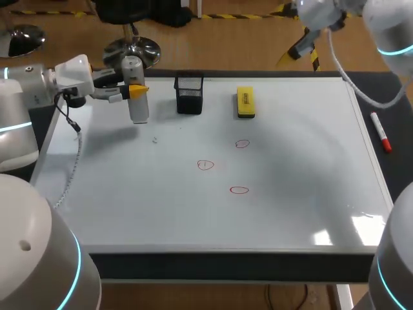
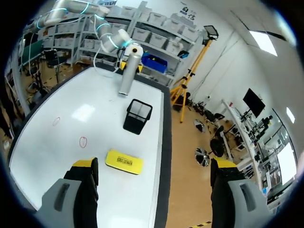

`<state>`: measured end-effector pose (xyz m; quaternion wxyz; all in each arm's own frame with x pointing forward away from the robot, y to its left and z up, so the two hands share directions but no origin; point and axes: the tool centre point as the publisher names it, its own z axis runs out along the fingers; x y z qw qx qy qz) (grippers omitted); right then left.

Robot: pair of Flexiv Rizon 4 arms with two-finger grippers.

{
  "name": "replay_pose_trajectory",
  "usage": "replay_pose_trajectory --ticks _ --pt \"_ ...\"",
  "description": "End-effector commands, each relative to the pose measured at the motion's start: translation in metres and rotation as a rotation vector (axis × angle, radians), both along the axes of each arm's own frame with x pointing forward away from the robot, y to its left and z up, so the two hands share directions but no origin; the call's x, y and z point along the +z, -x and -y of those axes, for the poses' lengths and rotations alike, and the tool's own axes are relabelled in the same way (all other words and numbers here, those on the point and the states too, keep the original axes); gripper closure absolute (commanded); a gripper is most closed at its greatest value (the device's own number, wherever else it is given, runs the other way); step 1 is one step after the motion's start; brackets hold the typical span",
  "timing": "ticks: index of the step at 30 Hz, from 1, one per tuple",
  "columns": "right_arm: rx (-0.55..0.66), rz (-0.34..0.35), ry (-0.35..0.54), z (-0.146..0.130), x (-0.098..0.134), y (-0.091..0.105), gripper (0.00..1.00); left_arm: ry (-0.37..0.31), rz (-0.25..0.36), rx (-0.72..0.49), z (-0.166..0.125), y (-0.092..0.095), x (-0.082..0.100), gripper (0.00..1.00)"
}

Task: Pick up the inspection probe, press it on each red-marked spot on the whiteboard one by one, put down the probe, pick up the eraser, and wipe off all the red marks.

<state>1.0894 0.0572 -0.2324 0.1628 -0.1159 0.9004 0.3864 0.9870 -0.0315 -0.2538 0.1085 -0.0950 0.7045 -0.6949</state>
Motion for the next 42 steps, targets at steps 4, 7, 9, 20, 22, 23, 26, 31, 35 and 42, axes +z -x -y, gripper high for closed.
replay_pose_trajectory --ticks 4,7,9,20,22,23,26,31,35,42 --pt "0.413 -0.206 0.279 -0.016 -0.011 -0.001 0.0 0.0 0.002 0.001 0.0 0.0 0.001 1.0" --pt "0.475 -0.194 0.327 -0.022 -0.018 0.002 0.0 0.0 0.002 0.001 0.0 0.0 0.001 1.0" --pt "0.531 -0.174 0.378 -0.025 -0.024 0.005 0.0 0.0 0.002 0.001 0.0 0.0 0.001 1.0" --pt "0.849 -0.096 0.614 -0.04 -0.063 0.031 0.0 0.0 0.002 0.001 0.0 0.0 0.001 1.0" --pt "0.881 -0.076 0.641 -0.041 -0.068 0.033 0.0 0.0 0.002 0.001 0.0 0.0 0.001 1.0" --pt "0.888 -0.066 0.647 -0.041 -0.07 0.033 0.0 0.0 0.002 0.001 0.0 0.0 0.001 1.0" --pt "0.919 -0.035 0.674 -0.043 -0.075 0.034 0.0 0.0 0.002 0.001 0.0 0.0 0.001 1.0" --pt "0.988 0.046 0.721 -0.042 -0.084 0.03 0.0 0.0 0.002 0.001 0.0 0.0 0.001 1.0" --pt "1.044 0.1 0.755 -0.041 -0.092 0.028 0.0 0.0 0.002 0.001 0.0 0.0 0.001 1.0" --pt "1.164 0.206 0.799 -0.039 -0.103 0.029 0.0 0.0 0.002 0.001 0.0 0.0 0.001 1.0"
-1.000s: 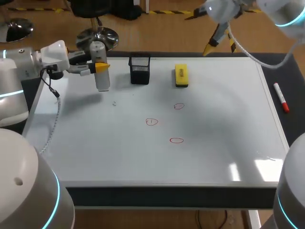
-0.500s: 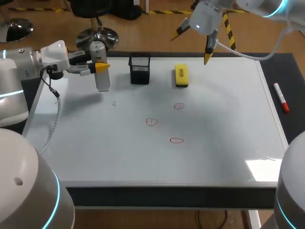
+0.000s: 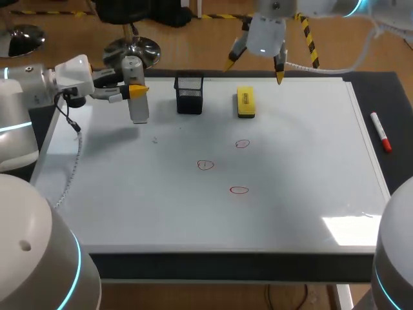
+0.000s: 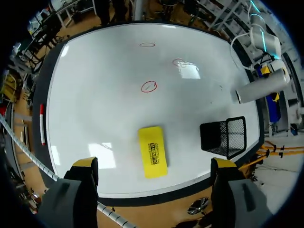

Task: Pick up the inspection probe, press it on each red-marked spot on the whiteboard one by one, put down the probe, pick up the eraser, and wipe off all the red marks.

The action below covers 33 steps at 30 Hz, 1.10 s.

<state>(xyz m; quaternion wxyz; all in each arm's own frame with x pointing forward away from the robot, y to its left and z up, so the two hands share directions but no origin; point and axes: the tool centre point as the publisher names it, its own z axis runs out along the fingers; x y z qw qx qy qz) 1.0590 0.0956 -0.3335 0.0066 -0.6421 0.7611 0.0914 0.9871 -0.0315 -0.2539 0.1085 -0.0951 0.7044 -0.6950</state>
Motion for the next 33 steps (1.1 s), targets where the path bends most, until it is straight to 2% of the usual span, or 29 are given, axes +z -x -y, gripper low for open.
replay_pose_trajectory --ticks 1,6,16,33 --pt "0.07 0.006 0.133 0.0 -0.004 -0.002 0.0 0.0 0.002 0.001 0.0 0.0 0.001 1.0" --pt "0.113 0.033 0.098 -0.001 -0.01 -0.001 0.0 0.0 0.002 0.001 0.0 0.0 0.001 1.0" --pt "0.103 0.017 0.068 -0.002 -0.026 -0.008 0.0 0.0 0.002 0.001 0.0 0.0 0.001 1.0" --pt "0.111 0.008 0.091 -0.007 -0.053 -0.021 0.0 0.0 0.002 0.001 0.0 0.0 0.001 1.0"
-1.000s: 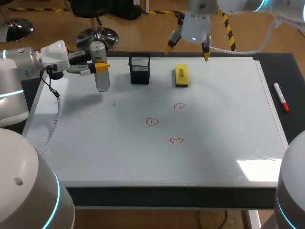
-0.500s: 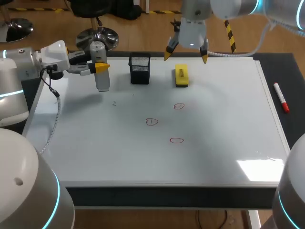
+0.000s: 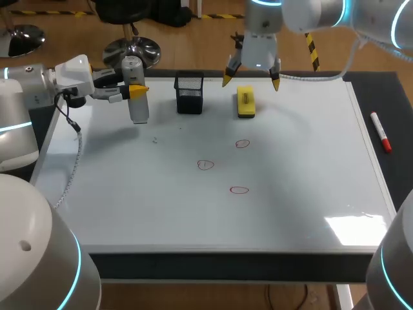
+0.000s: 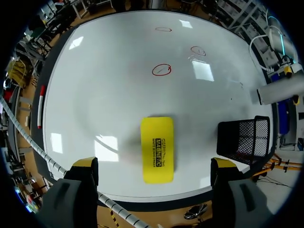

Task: Pick up the inspection probe, press it on each red-marked spot on the whiteboard one by one, put down the probe, pick up the eraser, and wipe off all the red marks.

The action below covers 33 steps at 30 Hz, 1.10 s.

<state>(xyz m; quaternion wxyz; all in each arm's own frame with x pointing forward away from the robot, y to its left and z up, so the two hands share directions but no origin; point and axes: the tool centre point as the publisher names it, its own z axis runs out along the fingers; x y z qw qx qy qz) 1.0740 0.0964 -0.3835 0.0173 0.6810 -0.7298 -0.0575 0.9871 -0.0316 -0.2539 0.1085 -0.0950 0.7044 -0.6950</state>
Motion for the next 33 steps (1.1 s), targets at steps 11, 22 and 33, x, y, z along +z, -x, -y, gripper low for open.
replay_pose_trajectory --ticks 11,22,33 --pt "0.003 -0.01 0.022 -0.01 -0.015 -0.003 0.0 0.0 0.002 0.001 0.0 0.0 0.001 1.0" --pt "0.008 -0.003 0.044 -0.005 -0.026 0.001 0.0 0.0 0.002 0.001 0.0 0.0 0.001 1.0" --pt "0.016 0.006 0.063 -0.004 -0.035 -0.003 0.0 0.0 0.002 0.001 0.0 0.0 0.001 1.0"
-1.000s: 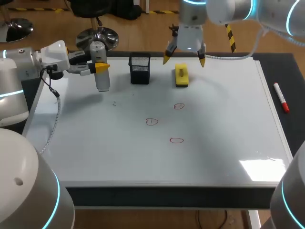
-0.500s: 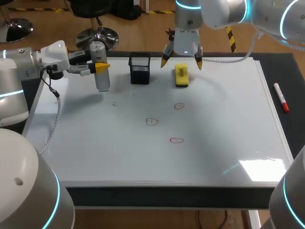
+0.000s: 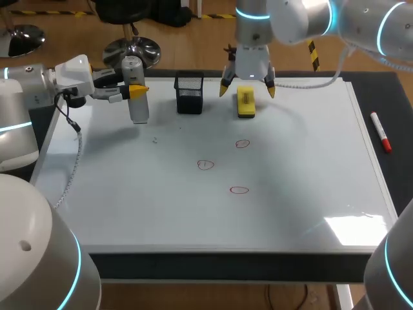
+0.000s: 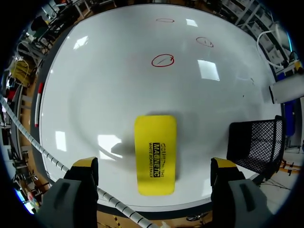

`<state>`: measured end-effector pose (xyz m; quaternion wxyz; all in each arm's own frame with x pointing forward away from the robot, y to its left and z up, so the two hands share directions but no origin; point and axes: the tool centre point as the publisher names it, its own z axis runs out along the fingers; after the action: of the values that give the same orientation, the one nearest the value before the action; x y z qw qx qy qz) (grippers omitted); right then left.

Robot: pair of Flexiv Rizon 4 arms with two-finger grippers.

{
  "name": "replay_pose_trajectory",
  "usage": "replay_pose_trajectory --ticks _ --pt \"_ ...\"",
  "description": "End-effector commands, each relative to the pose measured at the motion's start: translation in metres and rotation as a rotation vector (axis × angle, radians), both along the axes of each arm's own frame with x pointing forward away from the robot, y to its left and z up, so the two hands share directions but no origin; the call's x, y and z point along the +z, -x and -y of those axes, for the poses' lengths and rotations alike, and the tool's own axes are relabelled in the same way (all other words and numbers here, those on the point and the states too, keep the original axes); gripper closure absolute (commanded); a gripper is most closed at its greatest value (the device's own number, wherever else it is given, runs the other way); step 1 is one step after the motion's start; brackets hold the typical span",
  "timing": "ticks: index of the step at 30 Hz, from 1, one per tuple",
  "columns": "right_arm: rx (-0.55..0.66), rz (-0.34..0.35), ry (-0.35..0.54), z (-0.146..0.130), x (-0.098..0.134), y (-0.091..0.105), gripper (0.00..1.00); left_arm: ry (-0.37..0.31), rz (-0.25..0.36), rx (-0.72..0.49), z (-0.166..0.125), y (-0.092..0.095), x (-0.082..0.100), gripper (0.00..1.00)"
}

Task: Pick up the inspection probe, press it on each red-marked spot on the whiteboard one by one, put down the probe, pick up the eraser, and wipe off all the red marks.

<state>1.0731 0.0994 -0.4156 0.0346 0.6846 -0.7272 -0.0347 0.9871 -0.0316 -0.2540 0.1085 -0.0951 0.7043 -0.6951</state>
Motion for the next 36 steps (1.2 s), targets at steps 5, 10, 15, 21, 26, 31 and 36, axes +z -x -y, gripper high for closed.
replay_pose_trajectory --ticks 5,10,15,21,26,31,36 --pt "0.002 0.008 0.013 -0.002 -0.007 -0.007 0.0 0.0 0.002 0.001 0.0 0.0 0.001 1.0" --pt "0.001 0.013 0.017 -0.003 -0.011 -0.008 0.0 0.0 0.002 0.001 0.0 0.0 0.001 1.0" --pt "0.006 0.02 0.022 -0.003 -0.013 -0.008 0.0 0.0 0.002 0.001 0.0 0.0 0.001 1.0" --pt "0.005 0.024 0.02 -0.002 -0.014 -0.007 0.02 0.0 0.002 0.001 0.0 0.0 0.001 1.0" --pt "0.01 0.026 0.016 -0.002 -0.015 -0.007 0.56 0.0 0.002 0.001 0.0 0.0 0.001 1.0" --pt "0.011 0.028 0.016 -0.002 -0.014 -0.006 0.63 0.0 0.002 0.001 0.0 0.0 0.001 1.0" --pt "0.014 0.029 0.019 -0.001 -0.013 -0.005 1.0 0.0 0.002 0.001 0.0 0.0 0.001 1.0"
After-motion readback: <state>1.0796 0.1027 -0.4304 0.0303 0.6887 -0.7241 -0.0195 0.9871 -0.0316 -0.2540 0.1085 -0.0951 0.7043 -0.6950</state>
